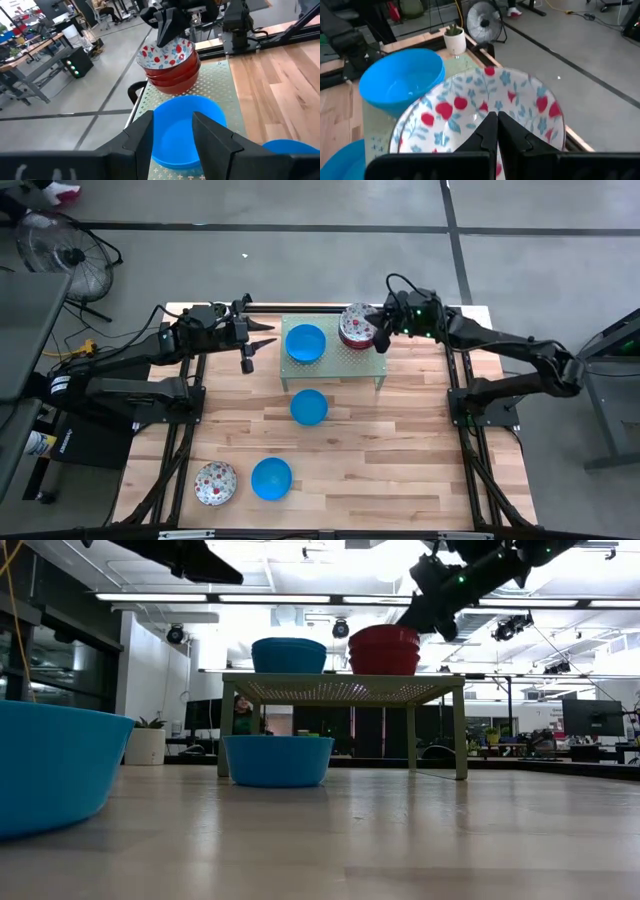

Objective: Pick & Place Mini bowls
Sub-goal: Stack the red bowl on top of the red bowls on the shelf

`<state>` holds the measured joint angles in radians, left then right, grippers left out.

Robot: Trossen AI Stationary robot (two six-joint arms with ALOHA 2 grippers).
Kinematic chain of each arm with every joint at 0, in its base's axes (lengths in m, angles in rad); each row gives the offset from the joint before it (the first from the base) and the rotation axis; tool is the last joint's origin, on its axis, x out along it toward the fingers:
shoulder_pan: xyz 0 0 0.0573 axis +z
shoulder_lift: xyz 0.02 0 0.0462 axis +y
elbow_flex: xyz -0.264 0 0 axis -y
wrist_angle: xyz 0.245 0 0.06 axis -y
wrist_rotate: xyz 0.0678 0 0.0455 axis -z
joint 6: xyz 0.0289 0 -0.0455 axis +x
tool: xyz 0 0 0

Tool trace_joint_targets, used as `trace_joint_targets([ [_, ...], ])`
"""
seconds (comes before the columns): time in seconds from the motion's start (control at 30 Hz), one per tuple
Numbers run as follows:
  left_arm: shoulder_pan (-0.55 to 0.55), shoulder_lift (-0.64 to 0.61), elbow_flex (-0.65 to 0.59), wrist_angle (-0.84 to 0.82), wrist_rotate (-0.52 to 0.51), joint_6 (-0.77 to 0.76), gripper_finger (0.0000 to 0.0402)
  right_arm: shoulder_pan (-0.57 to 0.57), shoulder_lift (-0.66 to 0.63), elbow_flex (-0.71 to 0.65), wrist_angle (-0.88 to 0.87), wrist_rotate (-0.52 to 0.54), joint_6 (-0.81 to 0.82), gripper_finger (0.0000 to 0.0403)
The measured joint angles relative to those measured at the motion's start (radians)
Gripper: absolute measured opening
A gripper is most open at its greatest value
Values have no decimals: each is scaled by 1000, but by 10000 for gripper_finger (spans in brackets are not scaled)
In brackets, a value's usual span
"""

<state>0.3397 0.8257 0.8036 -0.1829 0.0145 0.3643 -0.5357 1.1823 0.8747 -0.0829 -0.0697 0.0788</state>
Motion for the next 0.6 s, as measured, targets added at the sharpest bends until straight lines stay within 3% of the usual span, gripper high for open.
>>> trace_joint_targets([
  [0.6,0,0,0,0,3,-12,131,13,-46,-12,13,-16,45,0],
])
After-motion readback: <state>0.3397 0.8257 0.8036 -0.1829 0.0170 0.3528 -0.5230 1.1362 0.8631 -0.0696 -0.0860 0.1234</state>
